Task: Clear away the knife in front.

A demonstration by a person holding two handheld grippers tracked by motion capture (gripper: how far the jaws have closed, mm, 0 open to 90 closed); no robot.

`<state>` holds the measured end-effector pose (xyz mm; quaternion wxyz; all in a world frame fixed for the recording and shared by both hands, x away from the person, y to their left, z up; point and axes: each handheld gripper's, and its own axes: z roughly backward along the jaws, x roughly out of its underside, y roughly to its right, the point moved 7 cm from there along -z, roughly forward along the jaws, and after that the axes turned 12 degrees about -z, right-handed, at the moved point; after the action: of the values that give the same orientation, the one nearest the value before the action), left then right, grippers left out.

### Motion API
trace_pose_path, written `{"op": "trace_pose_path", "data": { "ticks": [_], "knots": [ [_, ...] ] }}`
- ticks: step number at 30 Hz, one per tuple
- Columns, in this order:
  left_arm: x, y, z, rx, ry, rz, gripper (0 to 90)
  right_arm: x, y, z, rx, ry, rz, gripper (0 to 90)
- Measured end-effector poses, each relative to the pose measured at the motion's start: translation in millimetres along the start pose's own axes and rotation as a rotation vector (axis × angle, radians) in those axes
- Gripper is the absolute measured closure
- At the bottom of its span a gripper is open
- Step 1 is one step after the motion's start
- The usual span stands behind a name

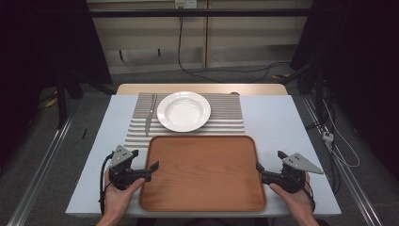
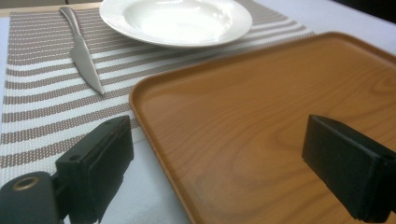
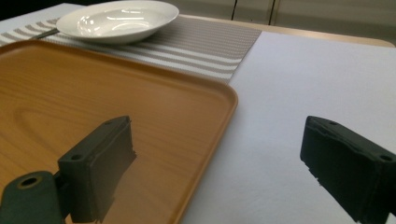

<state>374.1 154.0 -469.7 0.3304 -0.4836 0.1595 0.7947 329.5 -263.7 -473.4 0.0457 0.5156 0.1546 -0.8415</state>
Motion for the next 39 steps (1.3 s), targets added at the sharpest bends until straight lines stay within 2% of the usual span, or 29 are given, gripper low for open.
{"op": "trace_pose_path", "data": {
  "ticks": [3, 5, 8, 10, 16, 17, 19, 23, 31, 39],
  "knots": [
    [-2.0, -1.2, -0.4, -0.010, -0.002, -0.017, 8.0, -0.2, -0.3, 0.9, 0.000, 0.003, 0.004, 9.1],
    [-3.3, -3.9, -1.1, -0.010, -0.003, -0.013, 7.6, -0.4, -0.5, 1.5, -0.002, 0.006, 0.011, 9.1],
    [-4.9, -9.8, -1.5, -0.011, 0.001, 0.016, 6.4, -0.6, 0.3, 2.1, -0.010, 0.004, -0.005, 9.0],
    [-6.4, -11.9, -2.6, -0.007, -0.002, 0.020, 6.4, -0.8, 0.9, 1.8, -0.015, 0.000, -0.015, 8.9],
    [-12.0, -19.8, -6.3, -0.036, -0.019, -0.018, 6.6, -0.5, 2.3, -2.6, -0.015, -0.010, -0.011, 9.0],
    [-12.1, -22.0, -7.7, -0.046, -0.025, -0.022, 6.6, -0.5, 2.3, -2.6, -0.015, -0.010, -0.011, 9.0],
    [-13.4, -25.3, -9.8, -0.036, -0.027, 0.001, 6.7, 0.4, 3.6, -4.0, -0.014, -0.016, -0.017, 8.9],
    [-21.0, -33.1, -14.4, -0.052, -0.049, -0.030, 6.8, 0.4, 3.8, -5.1, -0.015, -0.020, -0.018, 8.9],
    [-35.1, -56.5, -27.7, -0.101, -0.075, -0.022, 7.6, -0.1, 0.0, -6.7, -0.031, -0.020, -0.004, 8.7],
    [-45.8, -66.9, -40.7, -0.087, -0.096, -0.018, 7.5, -0.1, 1.1, -7.3, -0.032, -0.024, -0.012, 8.6]
  ]
}}
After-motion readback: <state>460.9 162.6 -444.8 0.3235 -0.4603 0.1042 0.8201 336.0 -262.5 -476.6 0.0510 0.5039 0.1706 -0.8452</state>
